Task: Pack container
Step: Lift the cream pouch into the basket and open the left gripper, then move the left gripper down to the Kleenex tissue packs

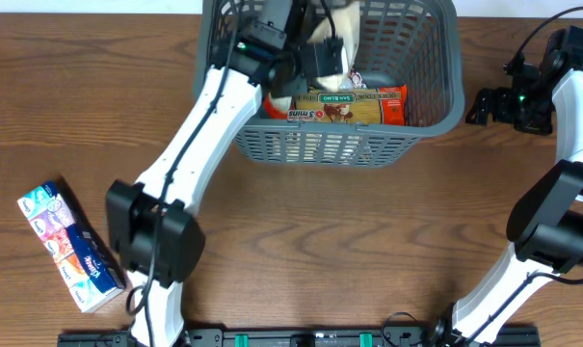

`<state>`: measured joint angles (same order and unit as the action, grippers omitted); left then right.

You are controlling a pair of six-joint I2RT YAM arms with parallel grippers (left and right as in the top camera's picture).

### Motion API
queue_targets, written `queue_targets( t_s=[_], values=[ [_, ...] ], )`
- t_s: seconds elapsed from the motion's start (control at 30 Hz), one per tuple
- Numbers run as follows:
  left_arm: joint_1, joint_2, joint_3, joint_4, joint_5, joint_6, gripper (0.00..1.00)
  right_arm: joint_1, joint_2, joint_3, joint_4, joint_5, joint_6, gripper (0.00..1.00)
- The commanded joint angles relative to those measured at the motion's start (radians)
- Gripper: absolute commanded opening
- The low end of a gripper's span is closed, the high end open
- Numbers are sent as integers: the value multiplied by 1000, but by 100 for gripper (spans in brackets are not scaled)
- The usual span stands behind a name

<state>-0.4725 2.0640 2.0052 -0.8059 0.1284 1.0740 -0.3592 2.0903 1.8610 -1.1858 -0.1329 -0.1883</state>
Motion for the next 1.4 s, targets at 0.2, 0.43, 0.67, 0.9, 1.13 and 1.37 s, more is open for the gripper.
queue_targets(
  t_s=[0.2, 0.43, 0.67, 0.9, 1.13, 1.37],
  values=[
    [0, 34, 7, -68, 14, 3, 42, -4, 4, -5, -4, 5, -7, 99],
    [0, 27, 7, -68, -10, 1, 99, -4, 4, -5, -12, 5, -8, 99],
    [16, -68, 68, -65, -169, -199, 99, -4, 4, -5, -14, 0, -8, 99],
    [116, -272, 116, -68, -171, -454, 99, -4, 4, -5, -13, -6, -7, 99],
    [325, -475, 116, -200, -195, -706, 99, -4, 4, -5, -11, -6, -8, 99],
    [638, -533, 89, -447, -283, -1023, 99, -4, 4, -5, -14, -5, -9, 99]
  ],
)
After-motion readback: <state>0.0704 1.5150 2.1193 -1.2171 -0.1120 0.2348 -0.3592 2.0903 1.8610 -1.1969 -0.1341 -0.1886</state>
